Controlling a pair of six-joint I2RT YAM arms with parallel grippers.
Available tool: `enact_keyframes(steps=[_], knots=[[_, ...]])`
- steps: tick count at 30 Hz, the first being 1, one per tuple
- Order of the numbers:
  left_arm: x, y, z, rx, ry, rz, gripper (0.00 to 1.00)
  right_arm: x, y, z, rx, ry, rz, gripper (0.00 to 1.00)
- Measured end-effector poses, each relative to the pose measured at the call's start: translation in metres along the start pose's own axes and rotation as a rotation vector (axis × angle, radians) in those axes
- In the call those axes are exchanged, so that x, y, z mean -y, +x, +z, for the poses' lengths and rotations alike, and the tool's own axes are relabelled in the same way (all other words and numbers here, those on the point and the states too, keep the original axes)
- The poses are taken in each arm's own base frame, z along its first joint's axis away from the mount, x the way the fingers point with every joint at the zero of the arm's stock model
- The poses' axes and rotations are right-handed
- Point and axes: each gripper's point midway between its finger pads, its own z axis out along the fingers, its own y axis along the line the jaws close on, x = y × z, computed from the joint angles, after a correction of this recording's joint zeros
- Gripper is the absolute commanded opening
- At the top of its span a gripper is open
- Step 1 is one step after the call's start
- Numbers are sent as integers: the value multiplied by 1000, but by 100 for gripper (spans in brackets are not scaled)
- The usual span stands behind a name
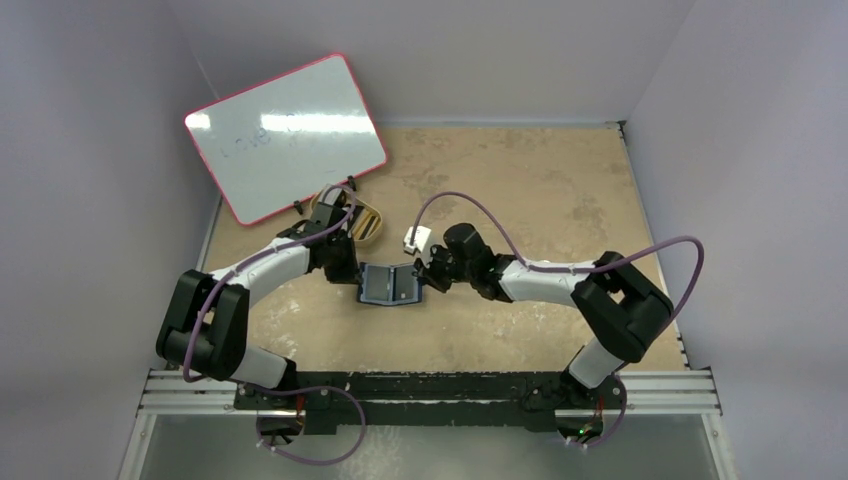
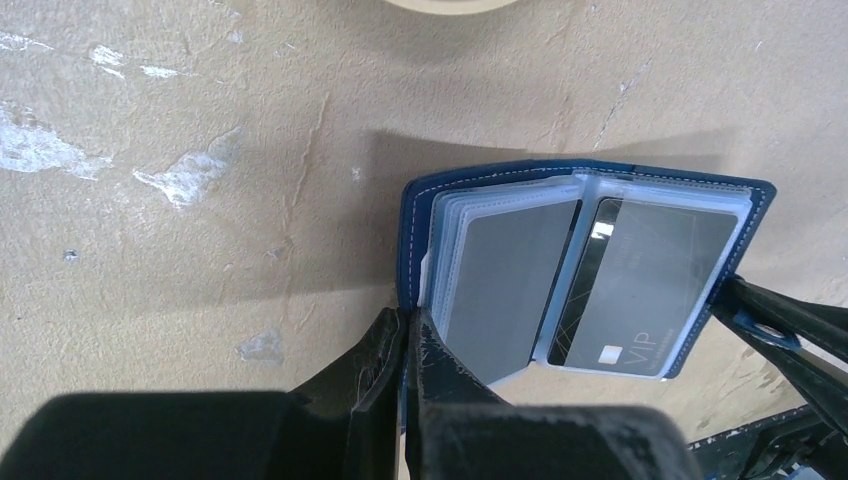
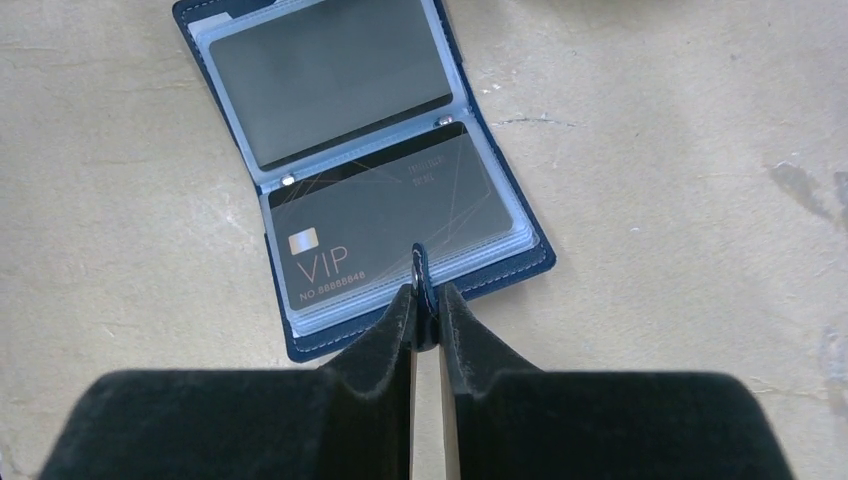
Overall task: Put the credit cards into the card holder
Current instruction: Close the card holder at the center of the board.
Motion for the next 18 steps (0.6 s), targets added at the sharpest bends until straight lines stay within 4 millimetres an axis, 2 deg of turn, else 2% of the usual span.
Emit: enact_keyframes(steps=[4,7,14,18], knots=[[0,0,0,-1,0,-1,0,-5,8,1,26,-1,37,10],[7,-1,-3,1,37,-10,8,-9,9,2,58,-14,52,10],[53,-5,-17,81,333,-147,19,-12,4,4,116,-27,69,10],[68,-3,-19,86,451,-216,22,-13,6,6,131,-32,72,9]])
